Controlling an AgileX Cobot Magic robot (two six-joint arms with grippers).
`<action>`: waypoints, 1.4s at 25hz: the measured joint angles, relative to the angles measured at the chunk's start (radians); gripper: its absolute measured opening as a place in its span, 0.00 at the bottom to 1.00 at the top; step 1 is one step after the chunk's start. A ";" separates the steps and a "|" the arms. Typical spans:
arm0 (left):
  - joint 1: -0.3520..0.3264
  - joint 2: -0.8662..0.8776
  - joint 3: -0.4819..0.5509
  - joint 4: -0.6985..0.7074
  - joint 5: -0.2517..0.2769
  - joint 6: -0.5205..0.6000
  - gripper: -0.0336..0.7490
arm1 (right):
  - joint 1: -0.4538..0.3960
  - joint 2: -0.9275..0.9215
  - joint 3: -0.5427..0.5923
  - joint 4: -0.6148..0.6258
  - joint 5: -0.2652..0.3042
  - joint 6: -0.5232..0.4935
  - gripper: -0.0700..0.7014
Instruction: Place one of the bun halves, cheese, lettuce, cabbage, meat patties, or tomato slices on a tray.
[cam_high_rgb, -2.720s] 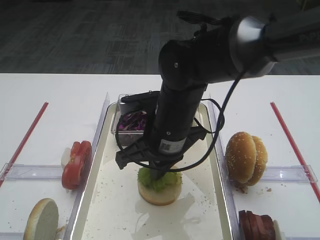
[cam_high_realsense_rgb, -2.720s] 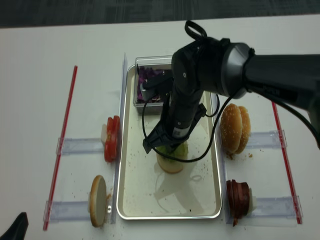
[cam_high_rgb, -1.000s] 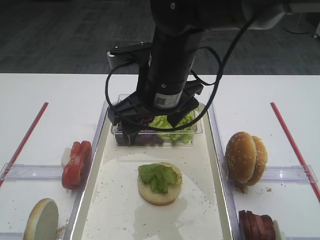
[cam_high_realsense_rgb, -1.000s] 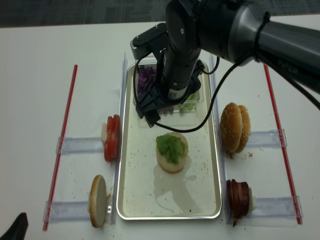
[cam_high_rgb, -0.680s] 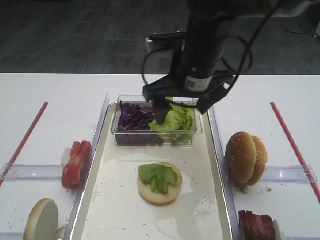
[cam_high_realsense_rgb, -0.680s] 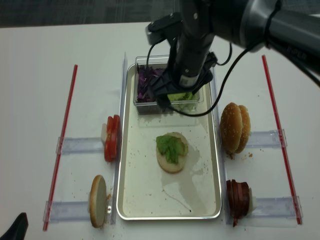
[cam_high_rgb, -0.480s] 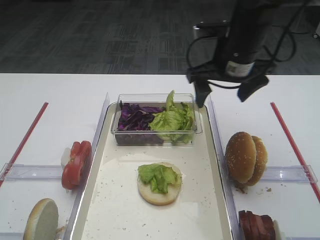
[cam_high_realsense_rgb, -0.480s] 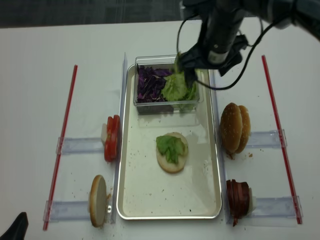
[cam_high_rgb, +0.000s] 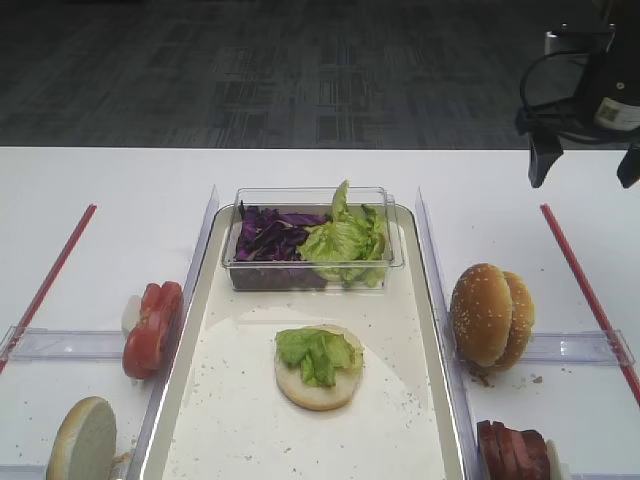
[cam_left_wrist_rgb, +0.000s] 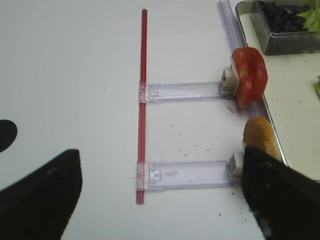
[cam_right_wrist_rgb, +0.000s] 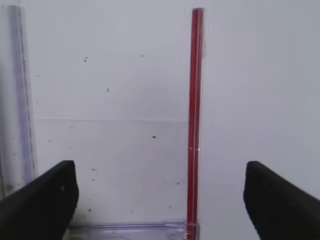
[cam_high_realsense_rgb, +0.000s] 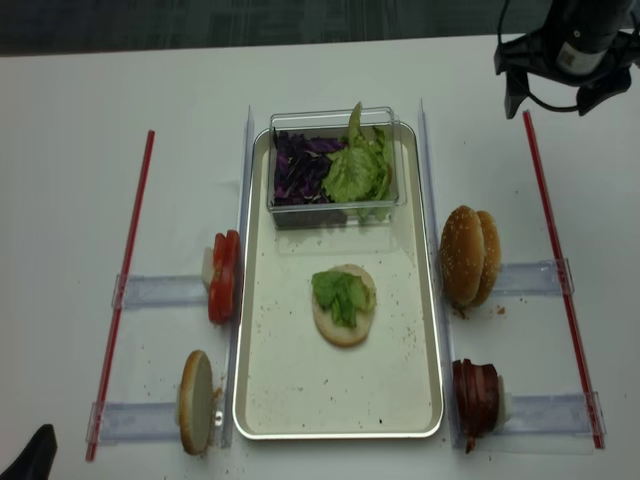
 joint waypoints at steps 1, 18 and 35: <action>0.000 0.000 0.000 0.000 0.000 0.000 0.81 | -0.011 0.000 0.000 -0.003 0.000 -0.002 0.97; 0.000 0.000 0.000 0.000 0.000 0.000 0.81 | -0.023 -0.067 0.153 0.011 0.017 -0.036 0.97; 0.000 0.000 0.000 0.000 0.000 0.000 0.81 | -0.023 -0.627 0.772 0.009 -0.125 -0.038 0.97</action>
